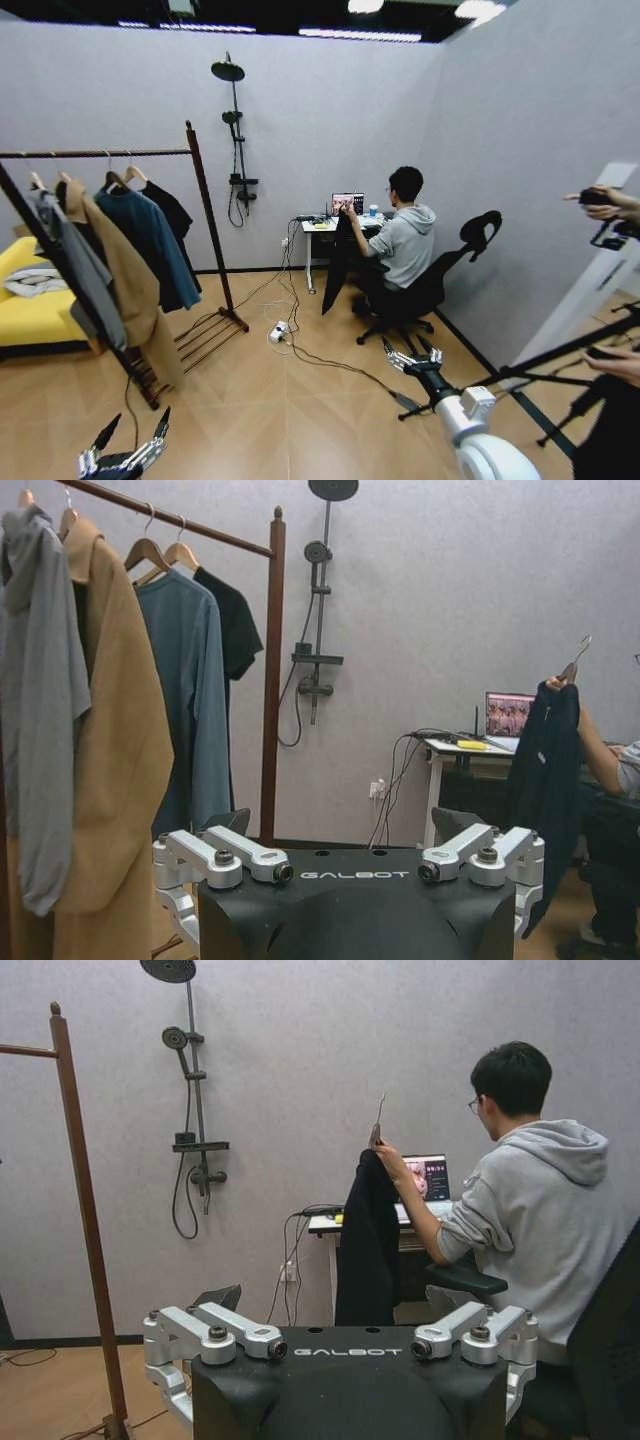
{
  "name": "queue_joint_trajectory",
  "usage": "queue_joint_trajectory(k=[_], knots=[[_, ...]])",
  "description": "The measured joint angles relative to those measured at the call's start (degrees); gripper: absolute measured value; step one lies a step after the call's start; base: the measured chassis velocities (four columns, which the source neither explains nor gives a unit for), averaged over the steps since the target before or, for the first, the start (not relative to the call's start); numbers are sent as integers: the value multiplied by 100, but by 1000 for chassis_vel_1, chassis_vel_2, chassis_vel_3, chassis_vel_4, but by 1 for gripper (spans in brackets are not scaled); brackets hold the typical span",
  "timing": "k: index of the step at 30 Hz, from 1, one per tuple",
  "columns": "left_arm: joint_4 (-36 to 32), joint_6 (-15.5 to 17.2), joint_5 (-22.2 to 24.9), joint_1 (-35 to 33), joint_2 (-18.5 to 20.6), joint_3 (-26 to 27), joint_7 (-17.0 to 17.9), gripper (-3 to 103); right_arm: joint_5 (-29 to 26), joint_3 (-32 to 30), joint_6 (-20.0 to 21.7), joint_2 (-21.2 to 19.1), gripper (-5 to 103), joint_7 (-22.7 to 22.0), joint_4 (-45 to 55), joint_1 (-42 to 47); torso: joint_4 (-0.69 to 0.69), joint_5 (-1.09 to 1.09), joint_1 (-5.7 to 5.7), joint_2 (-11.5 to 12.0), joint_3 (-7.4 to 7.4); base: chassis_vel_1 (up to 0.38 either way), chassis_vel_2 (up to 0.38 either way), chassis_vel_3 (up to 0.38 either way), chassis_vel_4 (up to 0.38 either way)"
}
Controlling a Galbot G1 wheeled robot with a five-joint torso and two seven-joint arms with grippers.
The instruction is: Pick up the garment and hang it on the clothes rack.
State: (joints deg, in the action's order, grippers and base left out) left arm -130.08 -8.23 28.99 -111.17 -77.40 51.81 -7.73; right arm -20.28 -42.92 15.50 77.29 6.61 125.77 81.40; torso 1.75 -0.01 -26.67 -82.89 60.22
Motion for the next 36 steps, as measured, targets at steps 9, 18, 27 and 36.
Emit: queue_joint_trajectory(k=[9, 18, 27, 36], knots=[[-1, 0, 0, -1, 0, 0, -1, 100, 52, 17, 13, 22, 100, 43, -70, -74, 0, 1, 0, 0, -1, -355, 350, 366, -343], [0, 0, 0, 0, 0, 0, 0, 100, 51, -63, -2, 16, 100, 54, -99, -30, 0, 5, -1, 1, 0, -352, 351, 356, -359], [0, 0, 0, 0, 0, 0, 0, 100, 47, -78, -15, 7, 100, 67, -54, -14, 0, 6, 3, -1, -1, -364, 354, 352, -348], [0, 0, 0, 0, 0, 0, -1, 100, 389, -20, 28, 29, 100, 58, -8, -35, 0, -5, 1, -1, -1, -358, 355, 352, -350]])
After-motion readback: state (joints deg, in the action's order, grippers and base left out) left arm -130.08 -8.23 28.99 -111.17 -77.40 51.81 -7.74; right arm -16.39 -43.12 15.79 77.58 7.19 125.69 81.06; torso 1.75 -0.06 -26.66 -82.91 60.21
